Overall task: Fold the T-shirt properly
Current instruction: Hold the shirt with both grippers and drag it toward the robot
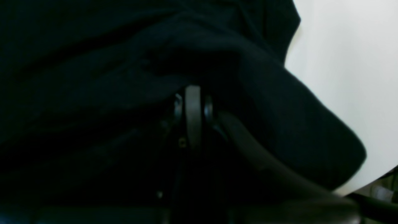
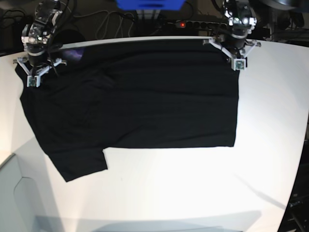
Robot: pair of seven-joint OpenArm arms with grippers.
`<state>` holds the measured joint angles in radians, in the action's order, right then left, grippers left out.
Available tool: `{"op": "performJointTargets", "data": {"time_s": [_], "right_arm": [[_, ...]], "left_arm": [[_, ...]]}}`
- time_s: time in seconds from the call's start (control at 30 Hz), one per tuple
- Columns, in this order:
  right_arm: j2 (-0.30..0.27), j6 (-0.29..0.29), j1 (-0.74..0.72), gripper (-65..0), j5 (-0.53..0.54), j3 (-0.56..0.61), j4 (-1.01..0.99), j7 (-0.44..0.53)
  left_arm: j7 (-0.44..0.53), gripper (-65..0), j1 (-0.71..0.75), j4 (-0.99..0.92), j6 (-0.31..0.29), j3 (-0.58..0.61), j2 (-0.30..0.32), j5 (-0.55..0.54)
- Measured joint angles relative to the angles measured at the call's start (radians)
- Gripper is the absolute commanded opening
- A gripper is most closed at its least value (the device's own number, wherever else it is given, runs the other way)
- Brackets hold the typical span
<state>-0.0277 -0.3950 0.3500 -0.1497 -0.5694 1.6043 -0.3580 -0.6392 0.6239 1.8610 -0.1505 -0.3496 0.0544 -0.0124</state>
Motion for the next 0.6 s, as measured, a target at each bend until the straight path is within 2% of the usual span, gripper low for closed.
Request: {"op": "performJointTargets", "data": {"time_s": [0.13, 0.43, 0.6], "right_arm": [[0.008, -0.002, -0.008, -65.0, -0.002, -0.020, 0.014, -0.029], [0.011, -0.012, -0.025, -65.0, -0.019, -0.023, 0.108, -0.111], [0.017, -0.012, -0.042, -65.0, -0.019, -0.020, 0.154, -0.117]], "left_arm": [[0.003, -65.0, -0.014, 0.008, 0.012, -0.003, 0.014, 0.005], [-0.006, -65.0, -0.020, 0.012, 0.012, -0.002, 0.005, 0.004], [-0.007, -64.7, -0.013, 0.077, 0.013, -0.002, 0.006, 0.005]]}}
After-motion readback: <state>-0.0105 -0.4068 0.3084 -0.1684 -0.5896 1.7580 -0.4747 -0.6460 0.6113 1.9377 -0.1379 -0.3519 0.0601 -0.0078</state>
